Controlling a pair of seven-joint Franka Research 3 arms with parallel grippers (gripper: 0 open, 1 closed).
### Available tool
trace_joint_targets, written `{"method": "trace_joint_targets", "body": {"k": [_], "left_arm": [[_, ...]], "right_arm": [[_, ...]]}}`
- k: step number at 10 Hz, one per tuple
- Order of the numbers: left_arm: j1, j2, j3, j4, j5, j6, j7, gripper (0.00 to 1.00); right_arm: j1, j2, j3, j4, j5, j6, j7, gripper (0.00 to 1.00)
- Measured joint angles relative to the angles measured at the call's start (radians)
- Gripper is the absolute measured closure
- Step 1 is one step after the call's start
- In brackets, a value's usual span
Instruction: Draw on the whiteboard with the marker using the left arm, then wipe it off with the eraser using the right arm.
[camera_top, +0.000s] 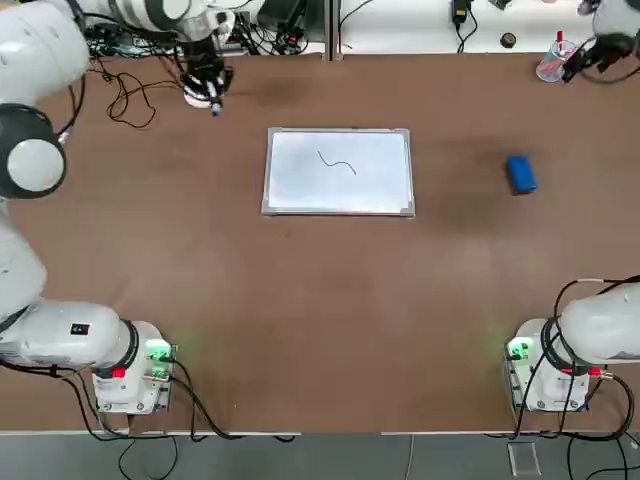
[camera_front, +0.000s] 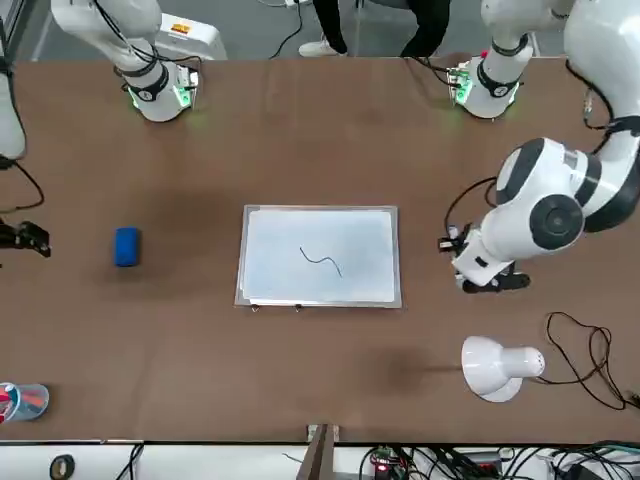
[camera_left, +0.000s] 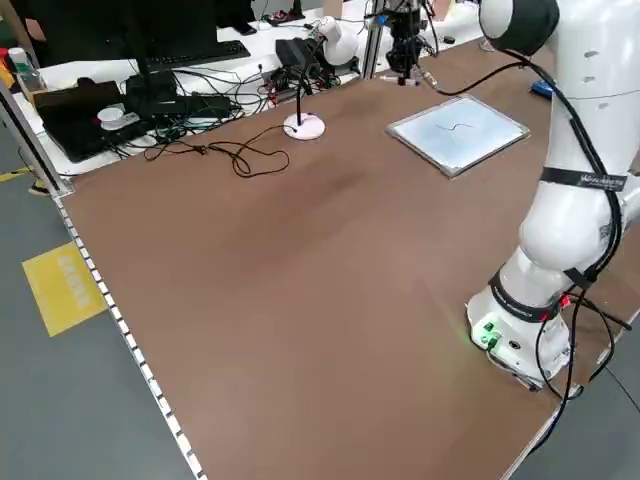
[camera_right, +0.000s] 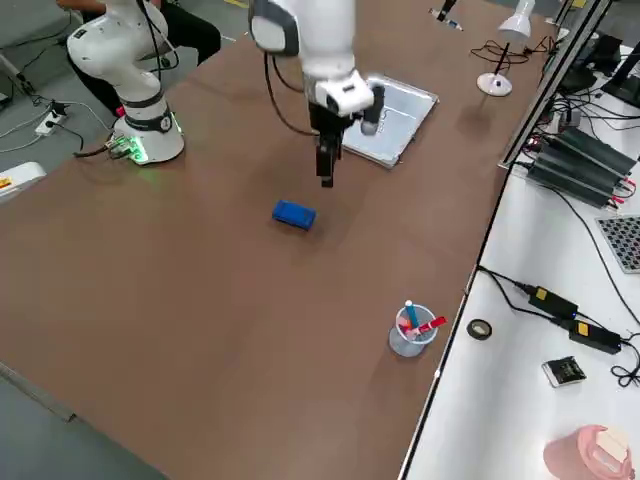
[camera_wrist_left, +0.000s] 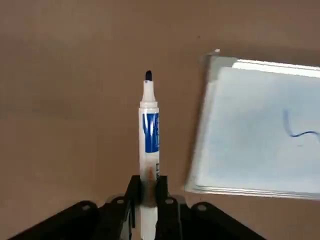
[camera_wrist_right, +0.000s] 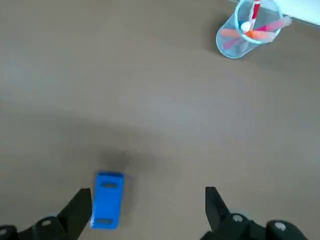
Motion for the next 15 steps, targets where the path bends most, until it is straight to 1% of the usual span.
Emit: {"method": "trace_joint_targets", "body": {"k": [1,2,4,6,8,9,11,13,15], "left_arm": [[0.030,-0.021,0.000,-0.047,0.015,0.036,0.055,0.82],[0.058,-0.045,0.000,-0.108,0.023,0.096,0.104,0.82],[0.101,-0.085,0.001,-0.254,0.037,0.254,0.181,0.82],[0.134,-0.106,0.002,-0.402,0.106,0.430,0.213,0.82],[0.183,-0.103,0.003,-0.538,0.198,0.622,0.217,0.82],[0.213,-0.094,0.004,-0.587,0.237,0.698,0.220,0.82],[0.263,-0.060,0.004,-0.642,0.281,0.805,0.224,0.82],[0.285,-0.010,0.004,-0.654,0.286,0.860,0.224,0.82],[0.284,0.034,0.003,-0.653,0.286,0.894,0.201,0.82]], "right_arm": [[-0.007,0.013,0.000,-0.028,0.000,0.043,-0.029,0.00],[-0.014,0.021,0.000,-0.057,0.000,0.084,-0.048,0.00],[-0.027,0.030,0.000,-0.129,0.001,0.186,-0.058,0.00],[-0.037,0.044,0.000,-0.210,0.016,0.298,-0.058,0.00],[-0.039,0.067,0.001,-0.280,0.106,0.384,-0.059,0.00],[-0.038,0.077,0.004,-0.304,0.163,0.408,-0.059,0.00],[-0.026,0.091,0.009,-0.332,0.253,0.433,-0.059,0.00],[-0.009,0.099,0.013,-0.346,0.277,0.450,-0.059,0.00],[0.016,0.103,0.013,-0.365,0.277,0.476,-0.061,0.00]]}}
